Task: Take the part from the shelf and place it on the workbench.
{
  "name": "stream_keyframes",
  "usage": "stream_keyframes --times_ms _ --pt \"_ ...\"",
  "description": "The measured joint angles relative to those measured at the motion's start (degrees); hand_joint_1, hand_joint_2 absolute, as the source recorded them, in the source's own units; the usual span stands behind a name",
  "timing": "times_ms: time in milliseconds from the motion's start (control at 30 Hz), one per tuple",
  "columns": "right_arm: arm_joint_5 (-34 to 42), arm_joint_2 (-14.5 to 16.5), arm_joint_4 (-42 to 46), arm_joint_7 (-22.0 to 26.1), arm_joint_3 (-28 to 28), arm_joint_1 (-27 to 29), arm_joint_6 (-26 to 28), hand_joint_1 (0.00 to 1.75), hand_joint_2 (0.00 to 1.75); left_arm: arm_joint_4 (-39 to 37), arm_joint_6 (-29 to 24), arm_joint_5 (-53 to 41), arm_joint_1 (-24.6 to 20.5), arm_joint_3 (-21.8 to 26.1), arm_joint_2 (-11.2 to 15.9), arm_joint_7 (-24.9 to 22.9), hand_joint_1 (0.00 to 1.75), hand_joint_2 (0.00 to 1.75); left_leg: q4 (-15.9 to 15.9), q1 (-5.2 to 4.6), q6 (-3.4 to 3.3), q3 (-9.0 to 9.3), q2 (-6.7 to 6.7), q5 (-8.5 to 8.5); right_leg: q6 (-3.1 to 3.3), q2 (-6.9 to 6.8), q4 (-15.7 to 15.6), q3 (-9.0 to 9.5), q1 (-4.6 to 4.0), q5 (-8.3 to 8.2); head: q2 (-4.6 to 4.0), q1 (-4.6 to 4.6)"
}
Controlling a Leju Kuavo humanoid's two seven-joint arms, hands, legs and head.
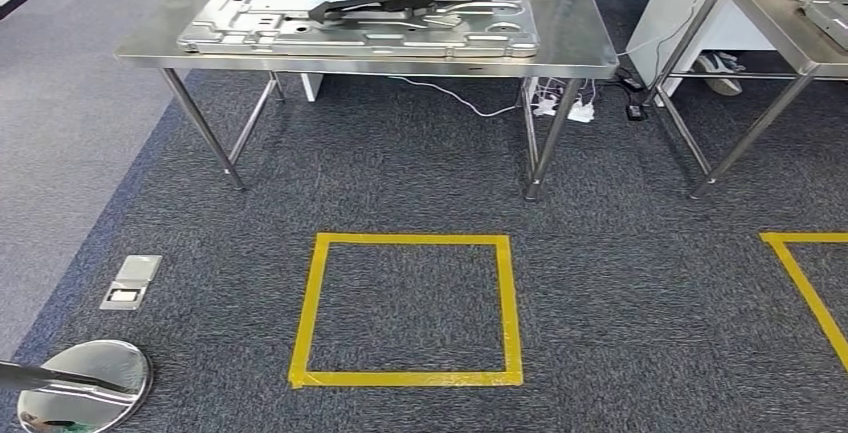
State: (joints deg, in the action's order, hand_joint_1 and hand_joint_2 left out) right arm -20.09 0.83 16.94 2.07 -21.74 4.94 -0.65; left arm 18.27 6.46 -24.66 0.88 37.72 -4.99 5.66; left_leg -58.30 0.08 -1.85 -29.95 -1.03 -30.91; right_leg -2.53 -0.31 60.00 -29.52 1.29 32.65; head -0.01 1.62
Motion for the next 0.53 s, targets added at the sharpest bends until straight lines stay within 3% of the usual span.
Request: stream_keyframes --times_ms 100,167,233,300,333,367,400,467,533 --pt "2.5 0.0 -0.4 -0.1 2.5 1.2 0.0 0.0 0.0 1.3 -0.8 3.1 -0.1 -4.4 0.7 -0.6 0.0 0.0 -0.4 -0.07 0.9 -0.33 -0.02 -0.06 1.23 0.17 -1.4 0.31 -0.19 -0.11 0.0 0.07" --pt "4.1 0.0 -0.2 -0.3 4.1 1.6 0.1 0.0 0.0 1.7 -1.3 5.1 0.4 -7.3 1.0 -1.1 0.0 0.0 -1.3 0.13 1.4 -0.61 0.16 -1.03 1.97 0.01 -1.4 0.11 -0.09 -0.36 0.0 0.06" --pt "5.7 -0.1 0.6 -0.6 5.7 1.5 0.1 0.0 0.0 1.7 -1.8 7.1 1.5 -10.1 1.3 -1.6 0.0 0.0 -6.1 0.31 1.95 -2.59 0.37 -4.45 2.56 -0.15 -1.5 -0.28 -0.01 -0.62 0.0 0.07" --pt "7.2 -0.1 1.9 -0.7 7.2 1.0 0.1 0.0 0.0 1.7 -2.3 9.0 3.1 -12.7 1.4 -2.0 0.0 0.0 -13.7 0.41 2.23 -5.79 0.45 -8.13 2.82 -0.2 -1.5 -0.64 -0.14 -0.76 0.0 0.07" --pt "7.9 -0.1 2.7 -0.7 8.0 0.6 0.1 0.0 0.0 1.5 -2.6 9.8 4.1 -13.9 1.5 -2.3 0.0 0.0 -16.1 0.41 2.22 -6.72 0.47 -8.75 2.88 -0.23 -1.5 -0.72 -0.22 -0.8 0.0 0.07" --pt "8.5 -0.1 3.6 -0.8 8.6 0.1 0.1 0.0 0.0 1.2 -2.8 10.6 5.0 -15.0 1.6 -2.4 0.0 0.0 -16.3 0.4 2.11 -6.66 0.48 -8.21 2.9 -0.24 -1.5 -0.72 -0.28 -0.81 0.0 0.07" --pt "9.1 -0.1 4.5 -0.8 9.2 -0.4 0.1 0.0 0.0 0.9 -2.9 11.4 6.0 -16.1 1.7 -2.6 0.0 0.0 -14.2 0.36 1.88 -5.55 0.5 -6.63 2.89 -0.22 -1.5 -0.65 -0.36 -0.81 0.0 0.07" --pt "10.3 -0.1 6.5 -0.8 10.5 -1.5 0.1 0.0 0.0 0.0 -3.3 12.8 7.9 -18.2 2.0 -3.0 0.0 0.0 -6.4 0.12 1.1 -1.75 0.53 -2.67 2.82 -0.16 -1.5 -0.5 -0.49 -0.79 0.01 0.06" --pt "11.2 -0.1 7.8 -0.8 11.5 -2.3 0.1 0.0 0.0 -0.6 -3.6 14.0 9.1 -19.9 2.2 -3.3 0.0 0.0 -1.5 -0.19 0.55 0.49 0.54 -0.94 2.59 -0.12 -1.4 -0.58 -0.6 -0.77 0.0 0.05"
